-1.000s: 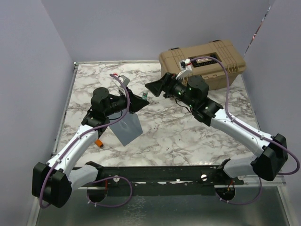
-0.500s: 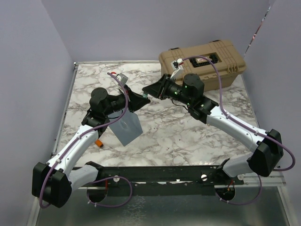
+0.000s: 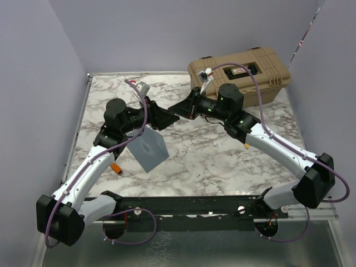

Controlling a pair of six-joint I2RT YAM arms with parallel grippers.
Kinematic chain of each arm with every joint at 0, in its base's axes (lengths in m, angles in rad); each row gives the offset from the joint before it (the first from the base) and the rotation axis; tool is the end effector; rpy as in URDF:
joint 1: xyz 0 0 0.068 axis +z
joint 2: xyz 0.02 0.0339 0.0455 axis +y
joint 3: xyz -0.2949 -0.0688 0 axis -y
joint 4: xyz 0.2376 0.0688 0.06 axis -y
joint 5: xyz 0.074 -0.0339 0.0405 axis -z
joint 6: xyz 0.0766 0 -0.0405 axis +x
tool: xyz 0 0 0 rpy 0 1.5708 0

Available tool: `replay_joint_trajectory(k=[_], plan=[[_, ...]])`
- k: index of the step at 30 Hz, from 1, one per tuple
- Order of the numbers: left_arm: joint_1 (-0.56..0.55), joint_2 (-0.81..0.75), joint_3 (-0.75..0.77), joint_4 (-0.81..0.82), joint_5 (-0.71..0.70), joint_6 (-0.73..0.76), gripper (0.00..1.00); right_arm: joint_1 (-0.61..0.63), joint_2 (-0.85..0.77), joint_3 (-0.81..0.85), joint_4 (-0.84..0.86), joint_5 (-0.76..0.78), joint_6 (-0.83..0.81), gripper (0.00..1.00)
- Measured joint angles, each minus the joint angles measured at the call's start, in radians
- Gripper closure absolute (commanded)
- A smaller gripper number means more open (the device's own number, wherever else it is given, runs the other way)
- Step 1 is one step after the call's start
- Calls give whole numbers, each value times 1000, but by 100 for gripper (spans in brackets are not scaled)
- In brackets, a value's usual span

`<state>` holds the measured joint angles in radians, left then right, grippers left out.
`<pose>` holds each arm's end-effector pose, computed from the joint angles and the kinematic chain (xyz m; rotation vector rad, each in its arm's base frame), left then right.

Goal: Place the letter into the envelope and seal it

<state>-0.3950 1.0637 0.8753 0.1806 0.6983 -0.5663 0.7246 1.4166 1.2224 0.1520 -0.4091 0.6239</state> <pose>0.2156 -0.1432 0.3847 0.4476 1.6757 -1.2750 0.2520 0.2638 0.4118 -0.4375 1.7375 1.3366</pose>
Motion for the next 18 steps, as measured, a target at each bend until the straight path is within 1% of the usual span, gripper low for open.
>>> replay_joint_trajectory(k=[3,4,5,7,8,10,11,12,14,18], plan=[[0,-2,6,-7,3,-10,57,-4,0,11,-6,-62,-29,91],[0,-2,6,-14,9,-14,62,-4,0,13,-12,-74,-37,91],[0,-1,6,-19,14,-19,70,-4,0,15,-15,-86,-43,91],[0,0,6,-23,30,-34,91,-6,0,18,-23,-101,-54,85],[-4,1,6,-21,40,-37,100,-6,1,18,-27,-108,-58,76],[-6,1,4,-19,52,-47,100,-11,2,19,-34,-117,-61,46],[-6,2,4,-16,54,-48,100,-11,2,19,-34,-115,-61,35],[-6,2,2,-18,57,-50,100,-12,1,19,-32,-106,-61,28],[-7,2,-3,-18,57,-53,100,-15,-8,13,-23,-85,-65,22],[-6,3,-12,-4,20,-57,100,-11,-49,3,-39,3,-75,18]])
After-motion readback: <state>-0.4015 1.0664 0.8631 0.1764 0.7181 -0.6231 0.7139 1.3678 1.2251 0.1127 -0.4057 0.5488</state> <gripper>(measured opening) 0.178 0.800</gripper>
